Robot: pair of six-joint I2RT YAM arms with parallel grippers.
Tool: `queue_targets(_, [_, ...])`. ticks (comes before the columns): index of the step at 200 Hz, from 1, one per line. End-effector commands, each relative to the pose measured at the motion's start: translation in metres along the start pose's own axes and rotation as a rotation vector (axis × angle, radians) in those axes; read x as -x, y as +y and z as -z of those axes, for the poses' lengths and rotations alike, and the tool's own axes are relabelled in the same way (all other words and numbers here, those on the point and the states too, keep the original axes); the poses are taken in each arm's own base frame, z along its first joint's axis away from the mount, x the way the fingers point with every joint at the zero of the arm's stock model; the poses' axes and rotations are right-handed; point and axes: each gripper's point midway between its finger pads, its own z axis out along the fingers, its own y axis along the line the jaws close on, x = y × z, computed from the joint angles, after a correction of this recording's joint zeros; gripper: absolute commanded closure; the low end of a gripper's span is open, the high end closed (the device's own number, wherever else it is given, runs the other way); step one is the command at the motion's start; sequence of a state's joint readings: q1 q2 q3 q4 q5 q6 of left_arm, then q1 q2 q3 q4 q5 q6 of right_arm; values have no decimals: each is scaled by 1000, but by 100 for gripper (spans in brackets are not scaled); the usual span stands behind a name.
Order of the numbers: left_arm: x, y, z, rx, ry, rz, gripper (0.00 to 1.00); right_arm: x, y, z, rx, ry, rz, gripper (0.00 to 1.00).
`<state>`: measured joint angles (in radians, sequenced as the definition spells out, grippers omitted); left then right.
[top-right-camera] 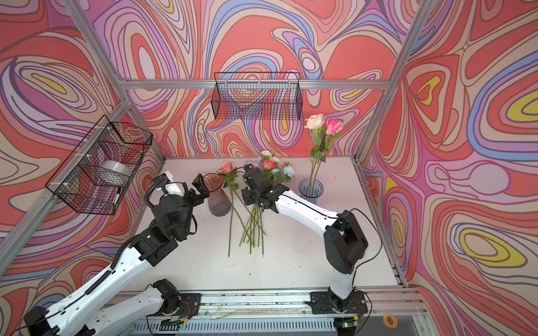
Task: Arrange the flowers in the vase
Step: 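Move the right gripper back down onto the rose stems in the bunch, then close the right gripper on a pink rose stem in the bunch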
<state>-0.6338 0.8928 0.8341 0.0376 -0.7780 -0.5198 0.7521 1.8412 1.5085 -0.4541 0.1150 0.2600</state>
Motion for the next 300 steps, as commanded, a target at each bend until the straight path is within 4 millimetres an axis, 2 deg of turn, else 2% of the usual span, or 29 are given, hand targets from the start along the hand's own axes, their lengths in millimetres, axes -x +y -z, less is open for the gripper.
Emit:
queue_targets(1, [13,27,5,124,-64,40,1,-23,11,-25,44,127,73,86])
queue_targets(26, [12,27,4,118,-64,42,1,-32,18,-47,54,189,105,82])
queue_targets(62, [9,25,1,102,-41,51,2,-51,12,-79,17,269,148,78])
queue_targets(126, [0,19,-2,39,-10,85,5,-67,4,-115,-30,301,195,79])
queue_targets(150, [1,19,-2,37,-10,88,5,-74,-4,-123,-71,316,217,84])
queue_targets(176, [1,20,-4,36,-6,93,5,-70,-3,-117,-67,298,203,94])
queue_targets(204, [-1,17,-5,13,13,103,6,-49,-7,-100,-100,226,152,100])
queue_targets(227, [-2,13,-7,-1,25,100,7,-33,-7,-84,-113,170,100,100])
queue_targets(272, [-4,11,-7,-13,35,102,7,-3,-21,-54,-206,70,84,100])
queue_targets(300, [-5,9,-7,-20,41,101,7,1,-24,-40,-216,67,95,100])
